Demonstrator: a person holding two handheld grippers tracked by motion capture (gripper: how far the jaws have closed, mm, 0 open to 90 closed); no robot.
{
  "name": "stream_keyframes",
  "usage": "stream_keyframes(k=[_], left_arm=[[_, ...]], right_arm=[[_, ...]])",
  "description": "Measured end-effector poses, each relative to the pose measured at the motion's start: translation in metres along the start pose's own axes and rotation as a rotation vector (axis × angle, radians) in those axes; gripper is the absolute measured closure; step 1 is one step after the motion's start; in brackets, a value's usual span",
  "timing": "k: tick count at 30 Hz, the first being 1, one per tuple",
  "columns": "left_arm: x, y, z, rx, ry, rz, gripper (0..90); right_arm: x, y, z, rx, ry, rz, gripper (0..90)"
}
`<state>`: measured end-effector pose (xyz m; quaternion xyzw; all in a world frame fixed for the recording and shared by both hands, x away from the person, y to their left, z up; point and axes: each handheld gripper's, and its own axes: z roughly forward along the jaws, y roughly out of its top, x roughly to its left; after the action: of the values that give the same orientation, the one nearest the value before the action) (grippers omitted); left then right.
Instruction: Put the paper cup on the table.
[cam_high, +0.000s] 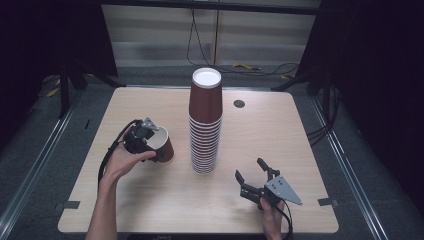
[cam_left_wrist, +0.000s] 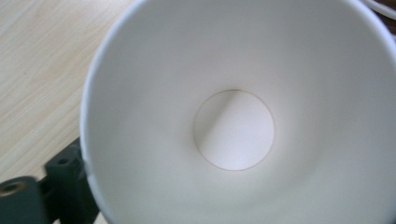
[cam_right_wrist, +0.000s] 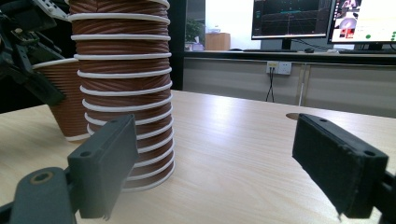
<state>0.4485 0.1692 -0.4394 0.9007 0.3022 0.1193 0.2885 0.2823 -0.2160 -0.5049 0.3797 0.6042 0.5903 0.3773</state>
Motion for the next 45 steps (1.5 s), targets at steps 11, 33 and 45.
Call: stream_keyframes(k=[11,33,45], left_arm=[[-0.001,-0.008,0.010,0.000,0.015,-0.007,16.5],[-0.015,-0.053,-0.016,-0.252,0.053,-0.118,16.1],[-0.046,-0.069,-0.026,-0.445,0.071,-0.140,16.0]], right_arm=[[0.000,0.000,0.000,0.000,0.001,0.000,13.6],[0.000,0.000,0.000,-0.002,0.004,0.000,13.6],[0.000,0.000,0.000,-0.002,0.003,0.000,13.5]])
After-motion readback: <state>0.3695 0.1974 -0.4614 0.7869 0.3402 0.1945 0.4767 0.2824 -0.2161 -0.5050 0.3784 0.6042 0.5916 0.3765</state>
